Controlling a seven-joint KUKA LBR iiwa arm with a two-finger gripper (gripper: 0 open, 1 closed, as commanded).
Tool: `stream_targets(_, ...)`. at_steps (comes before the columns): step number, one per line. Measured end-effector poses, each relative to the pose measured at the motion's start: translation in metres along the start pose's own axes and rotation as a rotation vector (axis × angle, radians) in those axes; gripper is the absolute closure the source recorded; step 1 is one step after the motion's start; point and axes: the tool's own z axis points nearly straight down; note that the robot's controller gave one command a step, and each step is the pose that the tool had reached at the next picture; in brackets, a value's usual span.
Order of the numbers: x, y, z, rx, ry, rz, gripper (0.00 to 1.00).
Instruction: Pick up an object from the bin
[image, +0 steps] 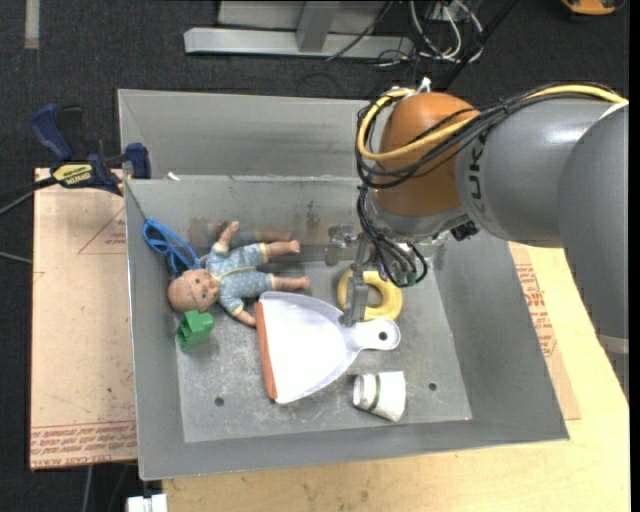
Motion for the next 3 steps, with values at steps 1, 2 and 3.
stream_targets(1,0.023,-0.017,0.053,0.001,-0.008,-0.084,1.00)
stream_targets(2,0.023,-0.017,0.053,0.001,-0.008,-0.084,1.00)
stream_targets(3,0.029,-0.007,0.045,0.003,-0.005,-0.217,1.00)
